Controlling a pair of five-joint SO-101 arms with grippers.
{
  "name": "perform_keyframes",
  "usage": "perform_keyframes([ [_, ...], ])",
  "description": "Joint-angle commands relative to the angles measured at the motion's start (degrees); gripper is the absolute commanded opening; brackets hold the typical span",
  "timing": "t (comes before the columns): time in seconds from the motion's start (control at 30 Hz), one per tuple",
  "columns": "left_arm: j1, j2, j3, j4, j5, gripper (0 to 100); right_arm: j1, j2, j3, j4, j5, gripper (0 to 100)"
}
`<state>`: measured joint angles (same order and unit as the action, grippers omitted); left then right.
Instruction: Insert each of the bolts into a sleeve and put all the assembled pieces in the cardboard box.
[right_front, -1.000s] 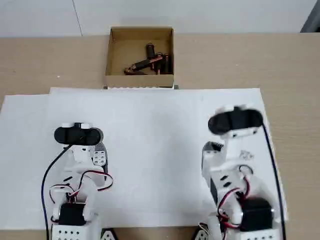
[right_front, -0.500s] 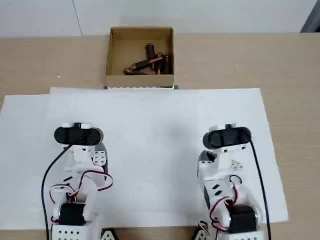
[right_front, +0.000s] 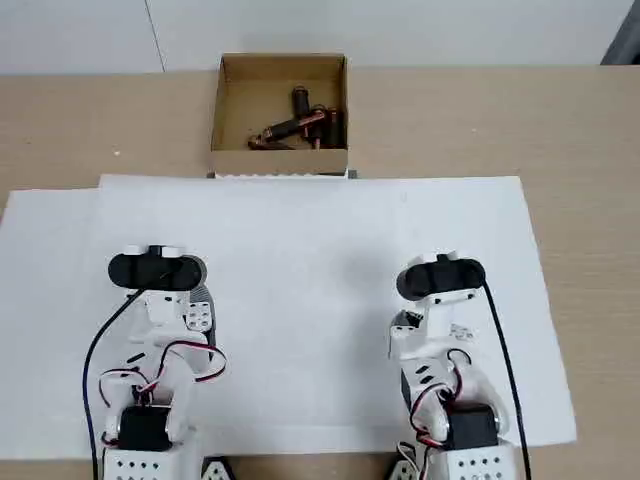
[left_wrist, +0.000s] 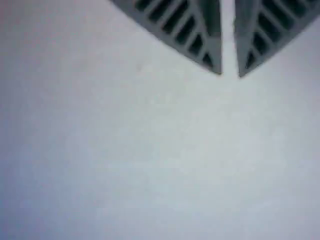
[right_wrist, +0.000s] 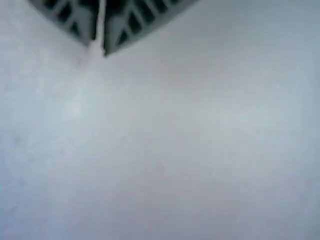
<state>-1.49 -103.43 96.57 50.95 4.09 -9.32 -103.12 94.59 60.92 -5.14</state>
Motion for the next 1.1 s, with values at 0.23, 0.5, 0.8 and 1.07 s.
perform_keyframes([
  [0.23,-0.18,-0.7,-0.31,0.18,0.18,1,0.13,-0.84,0.26,-3.21,5.01,0.2],
  [0.5,-0.18,-0.7,-0.31,0.18,0.18,1,0.13,-0.84,0.26,-3.21,4.92,0.3],
  [0.8,-0.18,-0.7,-0.31,0.18,0.18,1,0.13,-0.84,0.26,-3.21,4.92,0.3],
  [1.07,-0.18,-0.7,-0.31,0.18,0.18,1,0.13,-0.84,0.26,-3.21,5.01,0.3],
])
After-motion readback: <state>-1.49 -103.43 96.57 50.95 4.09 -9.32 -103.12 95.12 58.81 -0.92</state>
